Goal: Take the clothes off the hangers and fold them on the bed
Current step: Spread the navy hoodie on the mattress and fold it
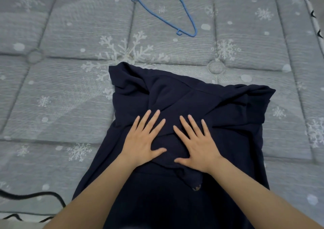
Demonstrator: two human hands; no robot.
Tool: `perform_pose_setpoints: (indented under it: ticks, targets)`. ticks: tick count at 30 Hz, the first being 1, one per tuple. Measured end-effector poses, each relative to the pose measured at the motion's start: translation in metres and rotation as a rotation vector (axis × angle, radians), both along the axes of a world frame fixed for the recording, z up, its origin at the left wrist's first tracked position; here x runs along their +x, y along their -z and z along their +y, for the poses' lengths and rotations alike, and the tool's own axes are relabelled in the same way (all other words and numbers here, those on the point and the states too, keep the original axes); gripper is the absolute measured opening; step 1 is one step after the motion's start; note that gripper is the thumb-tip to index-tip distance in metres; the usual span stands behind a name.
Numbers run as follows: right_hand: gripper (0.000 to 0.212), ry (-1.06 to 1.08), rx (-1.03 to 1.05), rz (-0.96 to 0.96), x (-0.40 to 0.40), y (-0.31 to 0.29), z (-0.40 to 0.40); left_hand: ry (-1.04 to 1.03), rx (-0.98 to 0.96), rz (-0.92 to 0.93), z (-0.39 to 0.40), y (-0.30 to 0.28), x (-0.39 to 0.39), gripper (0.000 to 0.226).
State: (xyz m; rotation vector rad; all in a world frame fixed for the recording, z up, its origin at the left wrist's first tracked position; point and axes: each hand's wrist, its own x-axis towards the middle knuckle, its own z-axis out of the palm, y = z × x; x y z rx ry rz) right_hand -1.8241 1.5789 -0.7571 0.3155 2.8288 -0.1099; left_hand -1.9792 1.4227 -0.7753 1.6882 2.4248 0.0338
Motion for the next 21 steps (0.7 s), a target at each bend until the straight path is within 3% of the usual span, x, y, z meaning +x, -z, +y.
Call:
perform_pose_setpoints:
  ticks: [8, 17, 19, 21]
  targets:
    - [0.093, -0.052, 0.065, 0.018, 0.007, 0.035, 0.017, -0.001, 0.043, 0.100, 0.002, 0.032, 0.000, 0.091]
    - [0.092, 0.009, 0.032, -0.054, 0.016, 0.007, -0.002, -0.019, -0.015, 0.140, 0.000, 0.006, 0.012, 0.089]
    - [0.088, -0.121, -0.045, -0.076, 0.035, -0.003, -0.013, 0.001, -0.007, 0.137, -0.012, -0.007, 0.020, 0.087]
    - [0.085, -0.274, -0.073, -0.215, 0.058, -0.011, -0.023, -0.008, -0.016, 0.130, -0.029, -0.018, 0.028, 0.080]
